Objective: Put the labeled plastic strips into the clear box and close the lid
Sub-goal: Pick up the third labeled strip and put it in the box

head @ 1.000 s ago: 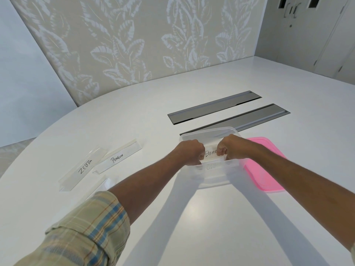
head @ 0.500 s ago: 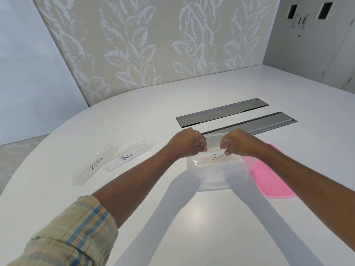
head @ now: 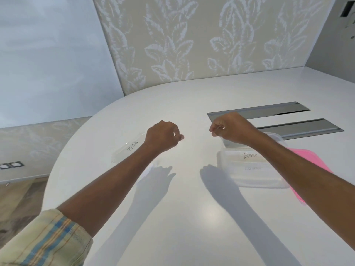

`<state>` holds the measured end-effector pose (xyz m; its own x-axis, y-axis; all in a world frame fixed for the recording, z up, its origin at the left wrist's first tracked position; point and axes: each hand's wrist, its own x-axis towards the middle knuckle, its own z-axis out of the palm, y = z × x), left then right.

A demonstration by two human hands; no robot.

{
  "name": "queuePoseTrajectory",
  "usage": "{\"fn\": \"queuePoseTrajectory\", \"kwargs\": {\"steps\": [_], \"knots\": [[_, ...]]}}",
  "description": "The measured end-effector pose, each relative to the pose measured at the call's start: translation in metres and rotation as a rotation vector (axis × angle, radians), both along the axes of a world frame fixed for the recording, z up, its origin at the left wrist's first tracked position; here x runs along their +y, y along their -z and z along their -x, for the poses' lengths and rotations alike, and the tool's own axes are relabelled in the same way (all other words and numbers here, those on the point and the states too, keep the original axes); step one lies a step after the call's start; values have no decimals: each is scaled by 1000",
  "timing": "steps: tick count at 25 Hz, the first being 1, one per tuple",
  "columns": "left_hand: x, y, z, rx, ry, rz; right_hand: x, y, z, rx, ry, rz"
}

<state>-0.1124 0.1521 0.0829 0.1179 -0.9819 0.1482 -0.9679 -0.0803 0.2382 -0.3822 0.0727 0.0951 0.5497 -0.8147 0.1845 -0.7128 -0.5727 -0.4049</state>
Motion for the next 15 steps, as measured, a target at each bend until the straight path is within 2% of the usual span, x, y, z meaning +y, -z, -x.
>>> {"fn": "queuePoseTrajectory", "kwargs": {"steps": [7, 15], "knots": [[72, 23, -100, 56, -249, -140, 31, 18, -118, 23, -176, -89], [136, 62, -146, 100, -348, -235, 54, 46, -218, 137, -308, -117]]}}
